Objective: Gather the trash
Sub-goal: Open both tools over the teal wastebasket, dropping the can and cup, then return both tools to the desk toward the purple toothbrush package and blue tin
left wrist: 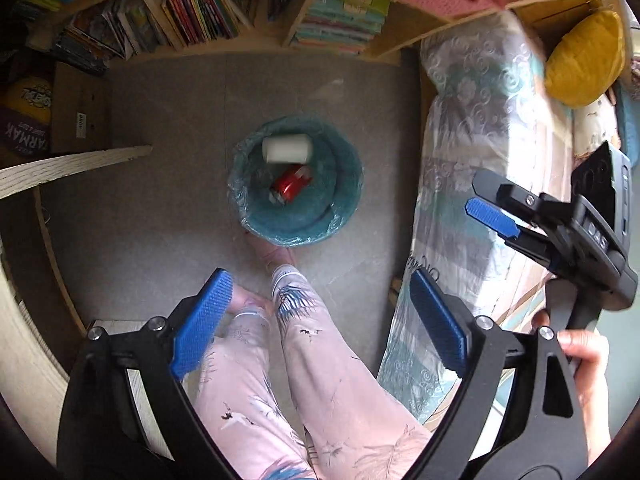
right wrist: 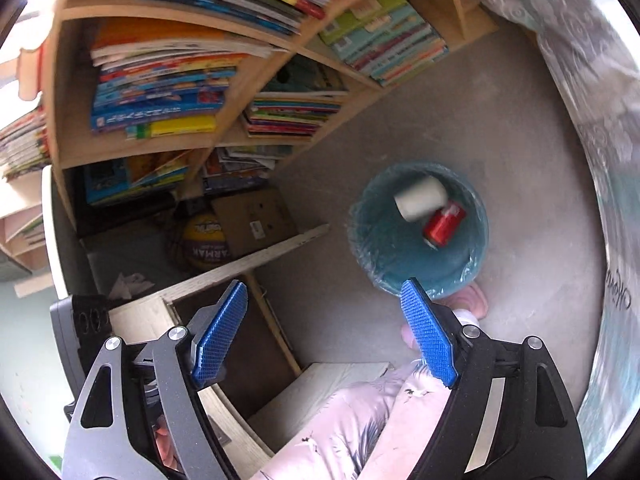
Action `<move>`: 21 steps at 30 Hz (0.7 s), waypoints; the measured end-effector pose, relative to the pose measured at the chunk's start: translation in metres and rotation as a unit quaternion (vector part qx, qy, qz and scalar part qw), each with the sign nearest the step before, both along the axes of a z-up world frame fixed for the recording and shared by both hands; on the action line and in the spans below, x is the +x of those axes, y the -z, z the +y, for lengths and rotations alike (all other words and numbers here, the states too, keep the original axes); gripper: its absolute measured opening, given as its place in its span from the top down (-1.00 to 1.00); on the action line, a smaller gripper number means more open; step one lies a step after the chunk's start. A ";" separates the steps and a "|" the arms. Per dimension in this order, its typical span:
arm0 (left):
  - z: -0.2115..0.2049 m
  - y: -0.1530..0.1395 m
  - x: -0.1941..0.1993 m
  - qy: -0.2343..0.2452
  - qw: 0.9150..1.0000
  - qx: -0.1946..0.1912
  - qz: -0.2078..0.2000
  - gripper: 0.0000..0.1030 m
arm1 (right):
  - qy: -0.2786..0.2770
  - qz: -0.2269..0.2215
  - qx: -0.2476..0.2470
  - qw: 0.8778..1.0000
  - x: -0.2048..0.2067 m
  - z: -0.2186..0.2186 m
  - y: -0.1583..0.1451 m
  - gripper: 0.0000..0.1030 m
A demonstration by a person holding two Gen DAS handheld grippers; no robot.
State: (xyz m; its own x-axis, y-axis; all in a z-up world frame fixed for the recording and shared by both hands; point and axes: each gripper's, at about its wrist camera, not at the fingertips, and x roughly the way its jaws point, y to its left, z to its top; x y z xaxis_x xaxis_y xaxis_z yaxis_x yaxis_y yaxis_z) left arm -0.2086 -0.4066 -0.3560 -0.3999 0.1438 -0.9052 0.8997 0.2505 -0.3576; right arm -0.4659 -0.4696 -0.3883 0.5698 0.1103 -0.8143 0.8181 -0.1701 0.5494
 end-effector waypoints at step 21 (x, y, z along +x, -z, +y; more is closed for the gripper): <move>0.109 -0.208 0.118 -0.228 0.948 -0.193 -0.113 -0.86 | -0.324 -0.160 -0.200 0.911 0.206 -0.021 -0.209 -0.59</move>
State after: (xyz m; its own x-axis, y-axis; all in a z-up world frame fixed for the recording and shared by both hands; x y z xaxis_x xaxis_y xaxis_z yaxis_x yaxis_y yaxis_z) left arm -0.0908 -0.2976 -0.1479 -0.1309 -0.3572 -0.9248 0.7932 0.5218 -0.3139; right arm -0.2595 -0.4908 -0.1796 0.7056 0.2392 -0.6670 0.4629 0.5571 0.6895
